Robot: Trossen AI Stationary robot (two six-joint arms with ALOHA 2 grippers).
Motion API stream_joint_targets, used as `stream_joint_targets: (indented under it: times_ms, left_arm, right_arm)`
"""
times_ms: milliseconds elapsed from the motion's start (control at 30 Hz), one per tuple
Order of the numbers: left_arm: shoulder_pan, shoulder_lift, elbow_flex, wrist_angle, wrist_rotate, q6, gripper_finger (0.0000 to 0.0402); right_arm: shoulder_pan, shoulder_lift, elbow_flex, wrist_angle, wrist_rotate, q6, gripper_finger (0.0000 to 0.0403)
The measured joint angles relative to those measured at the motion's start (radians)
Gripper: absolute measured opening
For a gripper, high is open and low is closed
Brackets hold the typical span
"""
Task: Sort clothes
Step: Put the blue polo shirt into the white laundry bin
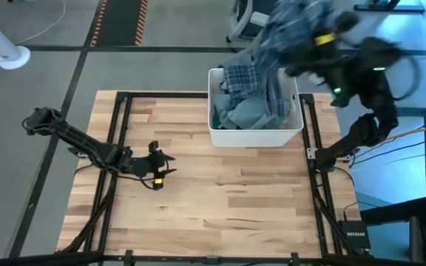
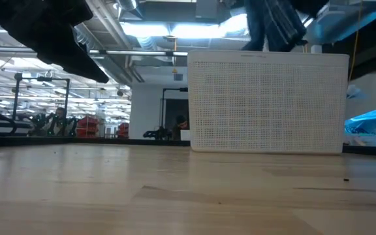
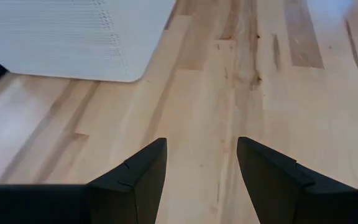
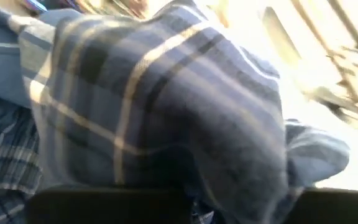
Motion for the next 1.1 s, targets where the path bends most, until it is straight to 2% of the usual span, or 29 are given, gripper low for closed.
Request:
stream_joint_targets:
  times_ms: [100, 167, 300, 400, 567, 867, 967, 1100]
  left_arm:
    - [0.001, 0.000, 0.000, 0.002, -0.017, 0.007, 0.0191]
    - [0.001, 0.000, 0.000, 0.003, -0.018, 0.004, 0.0191]
    - [0.000, 0.000, 0.000, 0.003, -0.018, -0.001, 0.0191]
    - [0.000, 0.000, 0.000, 0.003, -0.018, -0.014, 0.0191]
    - [0.000, 0.000, 0.000, 0.004, -0.018, -0.033, 0.0191]
    - [0.000, 0.000, 0.000, -0.014, -0.018, -0.101, 0.0191]
    - [0.000, 0.000, 0.000, -0.016, -0.018, -0.101, 0.0191]
    - [0.000, 0.009, 0.000, -0.016, -0.009, -0.106, 0.0191]
  right_arm:
    - [-0.077, 0.012, -0.002, -0.266, -0.170, 0.337, 0.0030]
    - [-0.135, 0.012, -0.031, -0.410, -0.228, 0.479, 0.0030]
    - [-0.201, 0.018, -0.169, -0.565, -0.281, 0.646, 0.0030]
    - [-0.247, 0.021, -0.303, -0.582, -0.312, 0.704, 0.0030]
    - [-0.367, 0.016, -0.564, -0.466, -0.466, 0.733, 0.0030]
    - [-0.521, 0.017, -1.032, 0.029, -0.771, 0.734, 0.0030]
    - [-0.537, 0.026, -1.162, 0.162, -0.822, 0.752, 0.0030]
    - [-0.556, 0.067, -1.303, 0.252, -0.858, 0.761, 0.0030]
